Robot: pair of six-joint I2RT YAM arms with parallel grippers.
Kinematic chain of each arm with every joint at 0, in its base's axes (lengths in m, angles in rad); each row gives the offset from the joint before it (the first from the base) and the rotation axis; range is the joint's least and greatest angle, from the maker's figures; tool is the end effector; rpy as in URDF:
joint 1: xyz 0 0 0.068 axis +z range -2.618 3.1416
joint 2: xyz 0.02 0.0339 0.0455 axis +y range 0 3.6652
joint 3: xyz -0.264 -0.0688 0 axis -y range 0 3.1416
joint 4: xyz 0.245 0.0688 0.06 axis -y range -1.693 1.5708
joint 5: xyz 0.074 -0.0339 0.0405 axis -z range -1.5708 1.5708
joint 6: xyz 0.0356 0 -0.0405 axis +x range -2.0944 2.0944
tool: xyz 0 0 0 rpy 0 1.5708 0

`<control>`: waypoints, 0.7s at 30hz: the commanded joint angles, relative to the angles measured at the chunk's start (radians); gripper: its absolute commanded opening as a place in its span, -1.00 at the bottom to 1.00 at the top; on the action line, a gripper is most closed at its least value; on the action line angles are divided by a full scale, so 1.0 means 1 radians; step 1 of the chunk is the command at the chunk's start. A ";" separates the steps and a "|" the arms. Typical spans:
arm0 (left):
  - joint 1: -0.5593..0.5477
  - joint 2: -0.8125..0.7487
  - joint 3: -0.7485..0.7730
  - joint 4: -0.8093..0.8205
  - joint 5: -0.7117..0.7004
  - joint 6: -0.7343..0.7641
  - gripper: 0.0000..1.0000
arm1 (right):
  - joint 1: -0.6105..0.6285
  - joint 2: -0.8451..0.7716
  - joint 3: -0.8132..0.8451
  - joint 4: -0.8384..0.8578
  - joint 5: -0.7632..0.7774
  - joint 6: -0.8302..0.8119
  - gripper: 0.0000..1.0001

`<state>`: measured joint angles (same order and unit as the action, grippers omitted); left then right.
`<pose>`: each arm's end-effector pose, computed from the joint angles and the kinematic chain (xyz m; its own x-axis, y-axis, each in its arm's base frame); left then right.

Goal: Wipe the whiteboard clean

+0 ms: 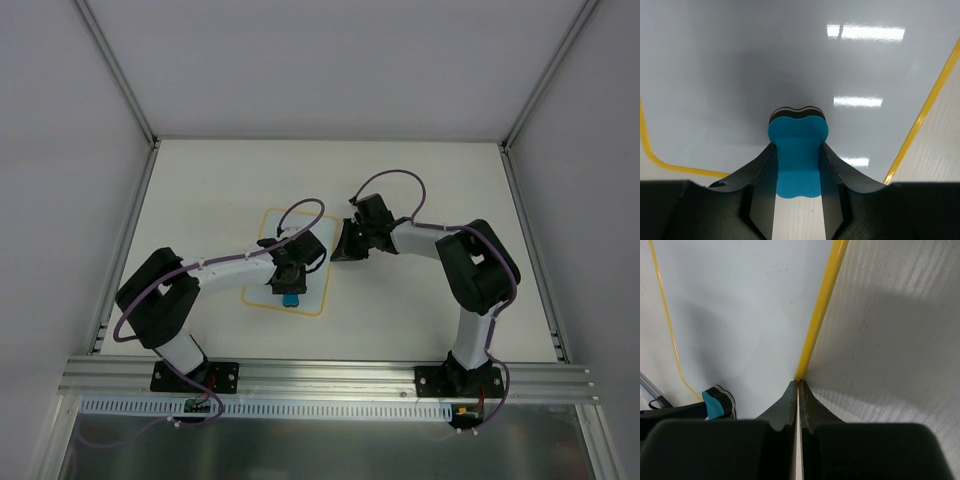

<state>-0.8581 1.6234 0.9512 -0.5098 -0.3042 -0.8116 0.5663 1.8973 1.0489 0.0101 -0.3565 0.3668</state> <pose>0.2068 -0.2229 0.1716 -0.8863 -0.0329 -0.4620 0.0069 0.9964 -0.0842 0.3169 0.2162 0.1396 -0.8366 -0.1337 -0.5312 -0.4282 0.7644 0.4820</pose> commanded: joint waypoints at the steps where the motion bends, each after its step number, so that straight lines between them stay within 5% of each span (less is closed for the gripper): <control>1: 0.028 -0.023 0.014 -0.033 0.039 0.011 -1.00 | -0.009 0.046 -0.075 -0.179 0.129 -0.052 -0.99; 9: 0.279 -0.183 -0.038 -0.035 0.020 0.100 -1.00 | -0.020 -0.041 -0.089 -0.196 0.146 -0.088 -0.85; 12: 0.393 -0.214 -0.045 -0.032 0.001 0.132 -1.00 | -0.023 -0.089 -0.093 -0.206 0.152 -0.100 -0.49; 16: 0.505 -0.171 -0.032 -0.030 -0.007 0.173 -1.00 | -0.025 -0.165 -0.102 -0.239 0.189 -0.129 0.32; 21: 0.617 -0.117 -0.022 -0.013 0.002 0.196 -1.00 | -0.036 -0.288 -0.135 -0.289 0.247 -0.166 0.74</control>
<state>-0.2886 1.4822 0.9203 -0.5198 -0.2966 -0.6601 0.5419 1.6772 0.9443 -0.1631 -0.2020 0.2573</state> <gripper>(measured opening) 0.334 0.851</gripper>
